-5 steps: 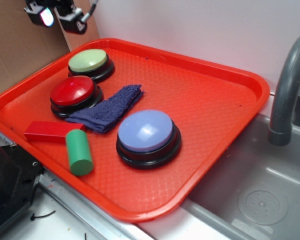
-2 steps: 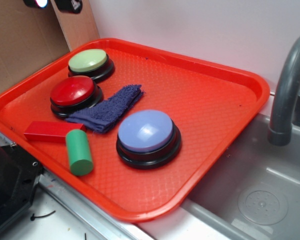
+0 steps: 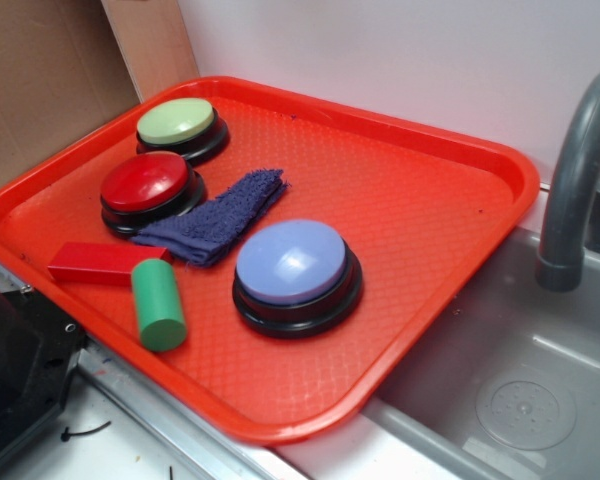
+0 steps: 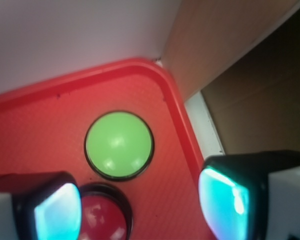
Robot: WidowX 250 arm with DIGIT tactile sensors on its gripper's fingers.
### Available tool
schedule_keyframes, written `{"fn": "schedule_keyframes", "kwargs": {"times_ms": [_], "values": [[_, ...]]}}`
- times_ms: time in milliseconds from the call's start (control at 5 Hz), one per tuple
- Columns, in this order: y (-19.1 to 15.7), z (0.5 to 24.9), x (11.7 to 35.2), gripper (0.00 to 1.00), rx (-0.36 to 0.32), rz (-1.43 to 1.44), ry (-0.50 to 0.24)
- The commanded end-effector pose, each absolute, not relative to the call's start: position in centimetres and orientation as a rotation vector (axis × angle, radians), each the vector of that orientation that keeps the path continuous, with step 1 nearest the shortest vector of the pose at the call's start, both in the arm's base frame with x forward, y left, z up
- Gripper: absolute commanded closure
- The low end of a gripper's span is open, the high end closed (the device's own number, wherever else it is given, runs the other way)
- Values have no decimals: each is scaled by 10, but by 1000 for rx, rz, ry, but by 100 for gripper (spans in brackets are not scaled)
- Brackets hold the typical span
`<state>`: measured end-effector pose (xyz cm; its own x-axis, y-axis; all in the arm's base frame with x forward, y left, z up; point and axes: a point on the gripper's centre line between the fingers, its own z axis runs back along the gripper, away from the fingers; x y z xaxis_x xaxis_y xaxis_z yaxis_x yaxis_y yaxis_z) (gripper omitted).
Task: Push the green button.
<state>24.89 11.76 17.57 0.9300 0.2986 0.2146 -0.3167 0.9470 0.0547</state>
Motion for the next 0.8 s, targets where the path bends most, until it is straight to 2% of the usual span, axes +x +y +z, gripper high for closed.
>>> {"fn": "schedule_keyframes", "kwargs": {"times_ms": [0, 600], "values": [[115, 214, 253, 0, 108, 300, -295], [109, 227, 252, 0, 109, 281, -338]]}}
